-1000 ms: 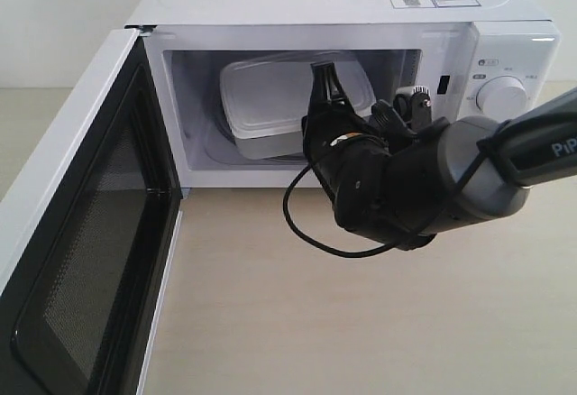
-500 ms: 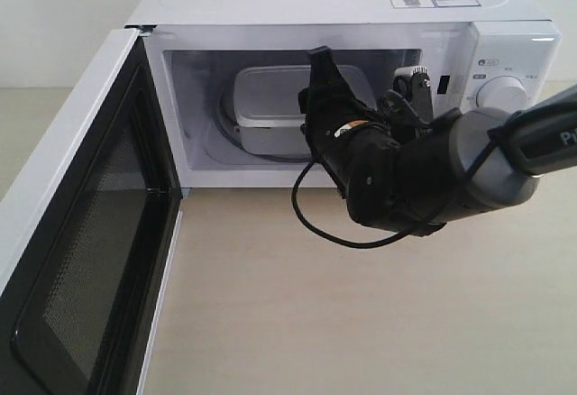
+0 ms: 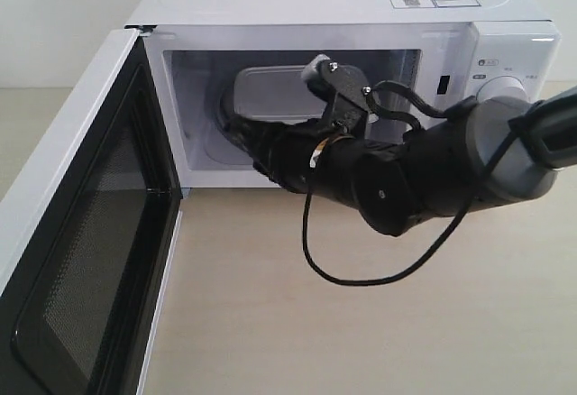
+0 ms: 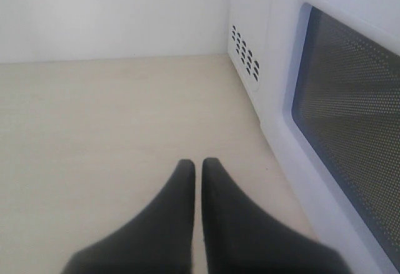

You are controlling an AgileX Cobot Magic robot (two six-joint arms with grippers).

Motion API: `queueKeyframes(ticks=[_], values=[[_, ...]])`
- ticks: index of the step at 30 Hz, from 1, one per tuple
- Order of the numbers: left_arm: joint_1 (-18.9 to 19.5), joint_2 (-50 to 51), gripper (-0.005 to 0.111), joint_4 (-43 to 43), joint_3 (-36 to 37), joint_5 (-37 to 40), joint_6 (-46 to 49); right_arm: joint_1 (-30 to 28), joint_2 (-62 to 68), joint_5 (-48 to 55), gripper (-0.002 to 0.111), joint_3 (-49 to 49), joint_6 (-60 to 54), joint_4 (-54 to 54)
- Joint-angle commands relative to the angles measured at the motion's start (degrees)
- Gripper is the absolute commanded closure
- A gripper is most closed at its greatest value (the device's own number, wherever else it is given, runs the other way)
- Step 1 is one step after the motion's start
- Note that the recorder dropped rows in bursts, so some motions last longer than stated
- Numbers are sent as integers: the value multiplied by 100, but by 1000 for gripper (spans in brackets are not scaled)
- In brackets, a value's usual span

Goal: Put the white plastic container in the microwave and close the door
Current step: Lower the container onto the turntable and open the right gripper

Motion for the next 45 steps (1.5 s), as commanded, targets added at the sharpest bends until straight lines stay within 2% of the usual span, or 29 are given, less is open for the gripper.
queueKeyframes(ticks=[1, 5, 8, 15, 18, 27, 30, 35, 40, 45], values=[[16, -18, 102, -45, 22, 6, -67, -16, -87, 53, 108, 304, -1930, -217], [16, -18, 102, -45, 22, 6, -67, -16, -64, -757, 108, 491, -3570, 255], [16, -18, 102, -45, 22, 6, -67, -16, 95, -1418, 108, 480, -4184, 682], [16, -18, 102, -45, 22, 6, -67, -16, 460, -2412, 108, 480, -4482, 1521], [16, -18, 102, -45, 22, 6, -67, -16, 631, -2736, 108, 457, -4525, 1544], [16, -18, 102, -45, 22, 6, -67, -16, 821, -2374, 108, -133, -4525, 1786], [16, -18, 102, -45, 22, 6, -67, -16, 907, -2098, 108, -394, -4808, 2240], [16, -18, 102, -45, 22, 6, -67, -16, 1007, -1946, 108, -634, -5178, 2337], [16, -18, 102, -45, 22, 6, -67, -16, 996, -1888, 108, -673, -5190, 2337], [16, -18, 102, -45, 22, 6, -67, -6, 712, -1160, 108, -612, -5274, 2845]])
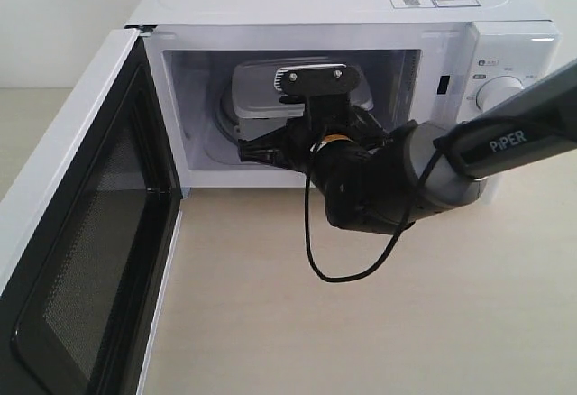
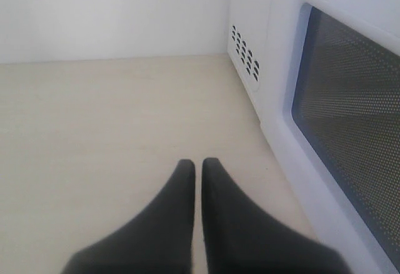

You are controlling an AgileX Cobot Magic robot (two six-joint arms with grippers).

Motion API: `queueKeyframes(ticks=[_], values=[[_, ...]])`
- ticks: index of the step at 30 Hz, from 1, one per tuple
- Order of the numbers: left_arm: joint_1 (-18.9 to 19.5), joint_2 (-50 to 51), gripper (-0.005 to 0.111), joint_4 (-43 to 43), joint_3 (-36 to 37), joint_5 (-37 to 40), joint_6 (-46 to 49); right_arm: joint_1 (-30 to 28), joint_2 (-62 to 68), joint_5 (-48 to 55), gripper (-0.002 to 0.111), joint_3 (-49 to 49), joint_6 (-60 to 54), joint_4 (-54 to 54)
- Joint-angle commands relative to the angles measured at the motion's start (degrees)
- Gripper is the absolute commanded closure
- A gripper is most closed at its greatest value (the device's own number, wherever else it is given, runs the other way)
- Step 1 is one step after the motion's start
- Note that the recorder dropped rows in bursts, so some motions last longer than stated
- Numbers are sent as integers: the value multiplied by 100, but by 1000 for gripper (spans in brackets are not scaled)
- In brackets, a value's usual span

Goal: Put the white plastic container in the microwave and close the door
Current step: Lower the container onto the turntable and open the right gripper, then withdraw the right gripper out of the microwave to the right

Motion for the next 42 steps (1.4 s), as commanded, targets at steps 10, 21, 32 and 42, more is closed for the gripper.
queueKeyframes(ticks=[10, 21, 32, 42], values=[[16, -18, 102, -45, 22, 6, -67, 42, -1619, 1477, 108, 1203, -440, 510], [16, -18, 102, -45, 22, 6, -67, 42, -3875, 4733, 108, 1692, -1037, 517], [16, -18, 102, -45, 22, 6, -67, 42, -5709, 7647, 107, 1692, -46, -493], [16, -18, 102, -45, 22, 6, -67, 42, -7185, 9295, 67, 1692, 1131, -1201]])
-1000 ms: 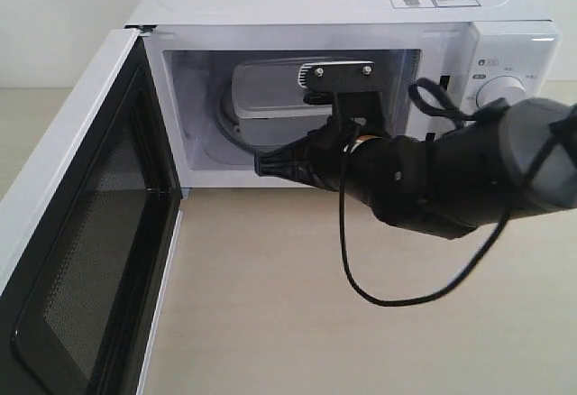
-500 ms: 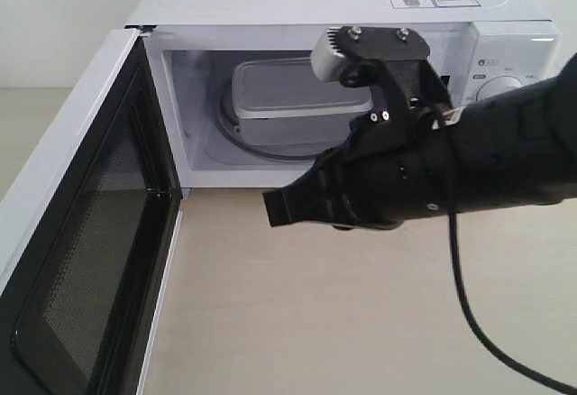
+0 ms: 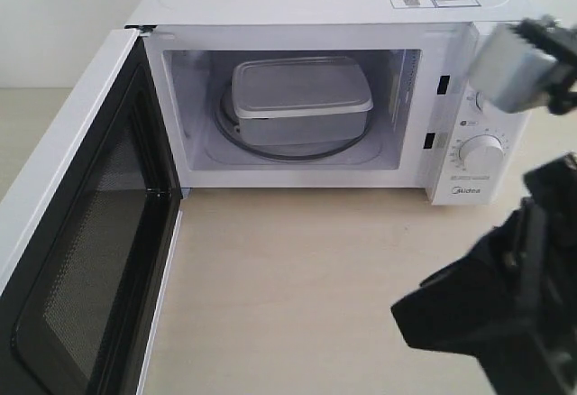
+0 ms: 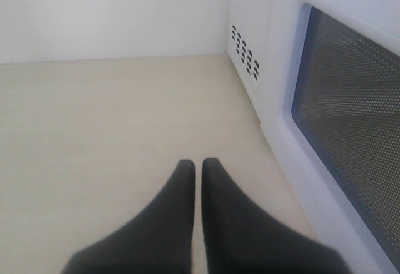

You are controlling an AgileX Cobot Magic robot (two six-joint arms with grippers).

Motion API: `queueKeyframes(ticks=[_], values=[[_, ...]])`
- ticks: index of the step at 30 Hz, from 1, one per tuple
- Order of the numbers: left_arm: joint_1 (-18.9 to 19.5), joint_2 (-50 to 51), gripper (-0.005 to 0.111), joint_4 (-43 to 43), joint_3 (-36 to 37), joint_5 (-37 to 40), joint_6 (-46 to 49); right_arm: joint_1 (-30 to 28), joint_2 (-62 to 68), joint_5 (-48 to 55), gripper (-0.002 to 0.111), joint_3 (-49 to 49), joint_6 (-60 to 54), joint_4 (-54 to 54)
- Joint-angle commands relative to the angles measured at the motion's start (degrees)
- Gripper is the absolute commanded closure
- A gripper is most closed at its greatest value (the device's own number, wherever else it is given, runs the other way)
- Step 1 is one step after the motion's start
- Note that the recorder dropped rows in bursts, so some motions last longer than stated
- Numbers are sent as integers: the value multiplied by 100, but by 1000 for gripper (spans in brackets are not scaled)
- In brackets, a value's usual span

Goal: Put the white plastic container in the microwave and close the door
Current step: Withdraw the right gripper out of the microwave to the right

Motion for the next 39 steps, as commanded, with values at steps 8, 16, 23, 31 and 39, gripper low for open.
queueKeyframes(ticks=[8, 16, 23, 31, 39], values=[[16, -18, 102, -45, 22, 6, -67, -4, -1170, 393, 66, 26, 120, -95], [16, -18, 102, -45, 22, 6, -67, -4, -1231, 393, 66, 26, 120, -71], [16, -18, 102, -45, 22, 6, -67, -4, -1231, 427, 66, 26, 143, -73], [16, -18, 102, -45, 22, 6, -67, -4, -1231, 433, 66, 26, 143, -73], [16, -18, 102, -45, 22, 6, -67, -4, -1231, 324, 66, 26, 170, -37]])
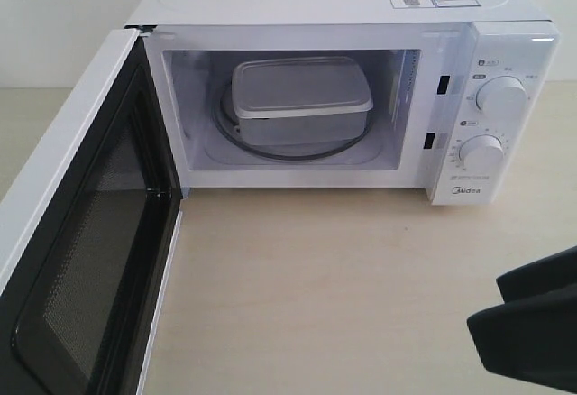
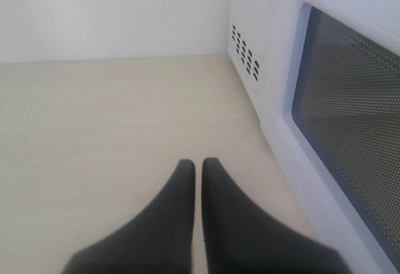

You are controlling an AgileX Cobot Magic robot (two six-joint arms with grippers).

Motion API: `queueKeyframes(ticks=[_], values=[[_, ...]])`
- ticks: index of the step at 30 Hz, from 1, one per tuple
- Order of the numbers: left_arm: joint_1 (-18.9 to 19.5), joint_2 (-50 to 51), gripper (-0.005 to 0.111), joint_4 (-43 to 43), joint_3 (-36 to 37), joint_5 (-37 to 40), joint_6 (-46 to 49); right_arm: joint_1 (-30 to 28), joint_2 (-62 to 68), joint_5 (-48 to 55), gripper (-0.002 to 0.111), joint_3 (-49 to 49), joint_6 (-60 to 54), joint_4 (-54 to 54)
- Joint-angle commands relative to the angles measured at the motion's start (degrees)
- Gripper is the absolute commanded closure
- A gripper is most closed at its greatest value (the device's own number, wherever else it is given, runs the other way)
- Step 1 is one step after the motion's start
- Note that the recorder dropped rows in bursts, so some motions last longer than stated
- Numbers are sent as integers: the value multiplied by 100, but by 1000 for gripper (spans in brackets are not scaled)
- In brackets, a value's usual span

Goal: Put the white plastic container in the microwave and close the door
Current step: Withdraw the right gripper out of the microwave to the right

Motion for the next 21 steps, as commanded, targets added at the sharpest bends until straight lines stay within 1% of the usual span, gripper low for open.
queueKeyframes(ticks=[1, 11, 14, 15, 16, 18, 21], values=[[16, -18, 102, -45, 22, 6, -67, -4, -20, -65, 66, 26, -4, 33], [16, -18, 102, -45, 22, 6, -67, -4, -20, -65, 66, 26, -4, 33], [16, -18, 102, -45, 22, 6, -67, -61, -72, -251, 66, 26, -593, -232], [16, -18, 102, -45, 22, 6, -67, -191, -84, -392, 66, 40, -773, -247], [16, -18, 102, -45, 22, 6, -67, -424, -145, -752, 66, 124, -1028, -150], [16, -18, 102, -45, 22, 6, -67, -1142, -351, -1417, 66, 397, -1138, 159], [16, -18, 102, -45, 22, 6, -67, -2161, -756, -2416, 66, 1127, -1106, 756]])
